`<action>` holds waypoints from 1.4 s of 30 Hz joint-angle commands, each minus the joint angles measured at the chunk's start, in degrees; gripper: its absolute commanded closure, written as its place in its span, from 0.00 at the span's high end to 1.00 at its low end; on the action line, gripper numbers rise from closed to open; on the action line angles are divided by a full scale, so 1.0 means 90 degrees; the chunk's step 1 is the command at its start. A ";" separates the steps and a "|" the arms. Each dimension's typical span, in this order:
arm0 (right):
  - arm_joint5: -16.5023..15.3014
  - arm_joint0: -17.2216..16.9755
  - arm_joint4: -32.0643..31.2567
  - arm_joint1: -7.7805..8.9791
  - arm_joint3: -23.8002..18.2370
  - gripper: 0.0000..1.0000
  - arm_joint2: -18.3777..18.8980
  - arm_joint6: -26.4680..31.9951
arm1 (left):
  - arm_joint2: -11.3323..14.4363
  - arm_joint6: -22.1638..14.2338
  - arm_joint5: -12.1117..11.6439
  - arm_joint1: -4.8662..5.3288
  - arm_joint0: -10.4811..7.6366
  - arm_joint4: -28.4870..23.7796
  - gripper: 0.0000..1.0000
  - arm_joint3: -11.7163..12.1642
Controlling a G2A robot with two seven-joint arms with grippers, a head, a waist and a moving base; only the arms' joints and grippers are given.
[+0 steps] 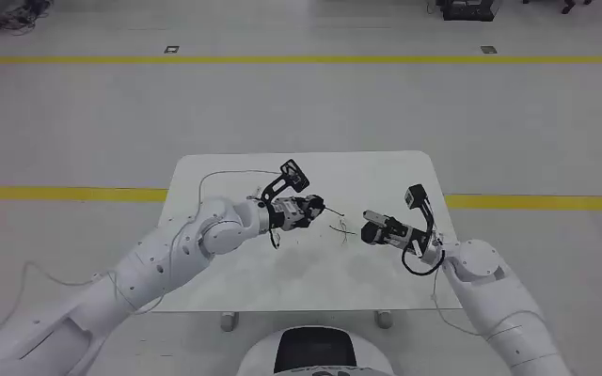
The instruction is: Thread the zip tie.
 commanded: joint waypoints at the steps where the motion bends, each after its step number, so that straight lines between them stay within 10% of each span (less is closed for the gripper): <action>1: 0.0006 -0.0004 0.0001 0.0000 -0.0005 1.00 0.0003 -0.0031 | -0.0001 0.0006 0.0000 0.0000 -0.0001 0.0021 0.00 -0.0004; 8: -0.0096 -0.0012 0.0005 -0.0004 -0.0027 1.00 -0.0008 -0.0034 | -0.0078 0.0048 0.0000 -0.0016 0.0119 -0.0450 0.00 0.0136; 15: -0.0444 0.0068 -0.0081 0.0063 0.0091 1.00 0.0311 0.1272 | -0.0370 -0.0741 0.0000 -0.0040 0.0390 -0.3484 0.00 0.0397; 22: -0.0444 0.0168 -0.0070 -0.0029 0.0011 1.00 0.0606 0.2333 | -0.0720 -0.1665 0.0000 -0.0130 0.0689 -0.5093 0.00 0.0552; 27: -0.0444 0.0232 0.0114 -0.0190 0.0018 1.00 0.0735 0.2859 | -0.0943 -0.1978 0.0000 -0.0241 0.0851 -0.5362 0.00 0.1055; 37: -0.0444 0.0232 0.0114 -0.0190 0.0018 1.00 0.0735 0.2859 | -0.0942 -0.1954 0.0014 -0.0244 0.0872 -0.5401 0.00 0.1052; 42: -0.0444 0.0303 0.0265 -0.0183 0.0104 1.00 0.0746 0.3051 | -0.1019 -0.2399 0.0137 -0.0300 0.1054 -0.6651 0.00 0.1174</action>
